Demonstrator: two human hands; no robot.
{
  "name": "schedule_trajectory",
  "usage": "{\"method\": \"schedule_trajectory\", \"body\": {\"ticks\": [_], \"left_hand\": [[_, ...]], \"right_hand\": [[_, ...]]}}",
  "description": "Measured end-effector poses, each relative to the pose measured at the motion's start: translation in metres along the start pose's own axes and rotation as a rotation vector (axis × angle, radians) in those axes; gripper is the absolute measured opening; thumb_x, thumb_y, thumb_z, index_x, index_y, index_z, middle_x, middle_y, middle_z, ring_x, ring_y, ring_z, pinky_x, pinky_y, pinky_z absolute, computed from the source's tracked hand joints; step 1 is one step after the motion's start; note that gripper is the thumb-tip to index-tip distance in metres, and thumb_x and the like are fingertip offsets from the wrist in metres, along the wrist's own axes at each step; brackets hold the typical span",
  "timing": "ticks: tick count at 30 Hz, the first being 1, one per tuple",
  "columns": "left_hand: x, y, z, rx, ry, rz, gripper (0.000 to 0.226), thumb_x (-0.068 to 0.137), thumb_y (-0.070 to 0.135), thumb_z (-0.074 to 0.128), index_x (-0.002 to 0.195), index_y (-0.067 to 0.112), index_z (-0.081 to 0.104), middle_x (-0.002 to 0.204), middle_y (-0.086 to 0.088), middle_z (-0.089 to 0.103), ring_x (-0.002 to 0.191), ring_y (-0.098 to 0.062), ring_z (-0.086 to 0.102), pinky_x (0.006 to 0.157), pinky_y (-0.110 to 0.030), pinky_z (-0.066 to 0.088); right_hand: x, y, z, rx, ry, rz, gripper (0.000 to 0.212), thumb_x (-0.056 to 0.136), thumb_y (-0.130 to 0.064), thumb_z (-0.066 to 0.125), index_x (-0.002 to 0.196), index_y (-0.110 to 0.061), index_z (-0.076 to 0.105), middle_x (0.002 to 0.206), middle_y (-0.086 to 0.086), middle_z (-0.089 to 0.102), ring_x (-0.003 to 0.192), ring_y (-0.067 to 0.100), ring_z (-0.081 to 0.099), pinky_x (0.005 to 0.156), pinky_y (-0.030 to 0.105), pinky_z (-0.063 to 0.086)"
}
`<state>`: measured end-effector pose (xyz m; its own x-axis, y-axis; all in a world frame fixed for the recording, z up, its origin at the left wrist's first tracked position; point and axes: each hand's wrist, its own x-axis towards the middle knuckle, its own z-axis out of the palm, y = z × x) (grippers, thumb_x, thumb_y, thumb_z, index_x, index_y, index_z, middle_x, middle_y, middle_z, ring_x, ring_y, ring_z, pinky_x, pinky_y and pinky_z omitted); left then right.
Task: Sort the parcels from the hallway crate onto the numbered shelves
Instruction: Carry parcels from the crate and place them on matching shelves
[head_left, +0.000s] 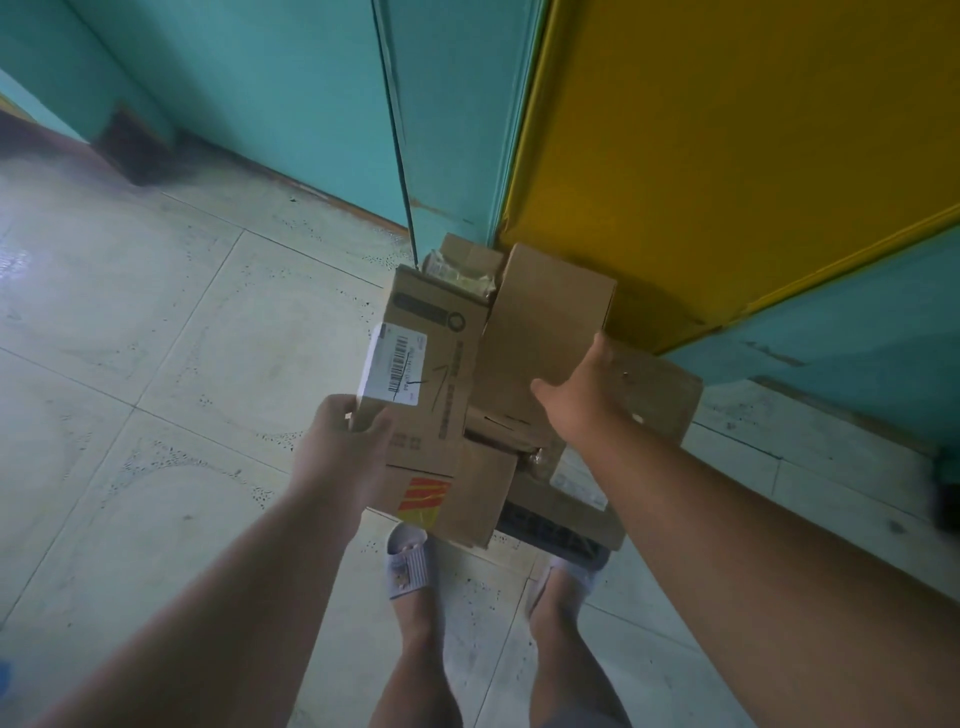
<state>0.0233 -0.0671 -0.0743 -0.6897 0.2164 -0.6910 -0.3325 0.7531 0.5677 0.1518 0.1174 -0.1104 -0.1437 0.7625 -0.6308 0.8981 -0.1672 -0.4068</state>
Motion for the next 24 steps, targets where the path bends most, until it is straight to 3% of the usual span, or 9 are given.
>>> {"method": "schedule_trajectory", "body": {"ticks": [3, 9, 11, 12, 14, 17, 21, 24], "left_hand": [[0.004, 0.001, -0.001, 0.053, -0.01, 0.009, 0.019, 0.095, 0.028, 0.055, 0.113, 0.028, 0.051, 0.095, 0.002, 0.068, 0.084, -0.024, 0.066, 0.074, -0.051, 0.062], [0.005, -0.002, -0.01, 0.018, -0.028, 0.017, 0.021, 0.095, 0.027, 0.058, 0.116, 0.025, 0.053, 0.097, -0.001, 0.069, 0.085, -0.022, 0.067, 0.075, -0.048, 0.062], [0.002, -0.004, -0.013, -0.012, -0.045, 0.028, 0.016, 0.096, 0.026, 0.058, 0.112, 0.024, 0.054, 0.096, -0.001, 0.07, 0.084, -0.022, 0.067, 0.074, -0.047, 0.062], [-0.001, -0.005, -0.014, -0.022, -0.052, 0.037, 0.014, 0.097, 0.025, 0.058, 0.11, 0.024, 0.054, 0.095, -0.001, 0.07, 0.084, -0.023, 0.068, 0.072, -0.046, 0.062], [-0.009, -0.005, -0.017, -0.041, -0.07, 0.048, 0.01, 0.098, 0.024, 0.058, 0.107, 0.023, 0.053, 0.095, -0.002, 0.07, 0.086, -0.024, 0.068, 0.07, -0.043, 0.061], [-0.023, -0.004, -0.023, -0.044, -0.106, 0.064, 0.006, 0.098, 0.023, 0.058, 0.101, 0.024, 0.052, 0.096, -0.004, 0.07, 0.088, -0.025, 0.068, 0.067, -0.04, 0.059], [-0.053, 0.007, -0.037, -0.044, -0.167, 0.064, 0.011, 0.098, 0.022, 0.06, 0.106, 0.021, 0.052, 0.1, -0.006, 0.07, 0.089, -0.025, 0.069, 0.073, -0.042, 0.062], [-0.091, 0.025, -0.057, -0.062, -0.234, 0.068, 0.014, 0.098, 0.018, 0.058, 0.11, 0.018, 0.052, 0.103, -0.008, 0.069, 0.092, -0.028, 0.068, 0.079, -0.047, 0.062]], "right_hand": [[-0.003, -0.002, -0.001, 0.171, -0.019, 0.106, 0.091, 0.087, -0.032, 0.075, 0.154, -0.019, 0.015, 0.152, 0.012, 0.042, 0.127, 0.035, 0.053, 0.097, 0.045, 0.049], [-0.023, -0.008, -0.012, 0.177, 0.022, 0.094, 0.069, 0.092, -0.036, 0.068, 0.146, -0.013, 0.032, 0.146, 0.012, 0.047, 0.125, 0.034, 0.052, 0.09, 0.041, 0.045], [-0.031, -0.005, -0.017, 0.215, 0.046, 0.034, 0.047, 0.09, -0.039, 0.067, 0.127, -0.019, 0.046, 0.12, 0.005, 0.059, 0.102, 0.027, 0.059, 0.081, 0.039, 0.049], [-0.037, -0.004, -0.021, 0.241, 0.054, 0.005, 0.04, 0.09, -0.04, 0.067, 0.118, -0.02, 0.047, 0.103, -0.002, 0.057, 0.093, 0.023, 0.057, 0.078, 0.039, 0.05], [-0.049, -0.003, -0.029, 0.277, 0.073, -0.04, 0.036, 0.089, -0.04, 0.067, 0.111, -0.023, 0.045, 0.092, -0.007, 0.051, 0.09, 0.021, 0.056, 0.077, 0.042, 0.054], [-0.072, -0.004, -0.042, 0.285, 0.127, -0.136, 0.031, 0.091, -0.028, 0.066, 0.11, -0.021, 0.042, 0.097, -0.006, 0.052, 0.092, 0.017, 0.055, 0.06, 0.026, 0.043], [-0.117, 0.0, -0.062, 0.127, 0.251, -0.314, 0.041, 0.091, -0.029, 0.066, 0.122, -0.013, 0.045, 0.108, -0.001, 0.048, 0.095, 0.018, 0.053, 0.063, 0.024, 0.043], [-0.161, 0.005, -0.084, 0.137, 0.269, -0.383, 0.038, 0.093, -0.034, 0.064, 0.122, -0.02, 0.042, 0.111, -0.003, 0.051, 0.095, 0.014, 0.054, 0.054, 0.008, 0.037]]}}
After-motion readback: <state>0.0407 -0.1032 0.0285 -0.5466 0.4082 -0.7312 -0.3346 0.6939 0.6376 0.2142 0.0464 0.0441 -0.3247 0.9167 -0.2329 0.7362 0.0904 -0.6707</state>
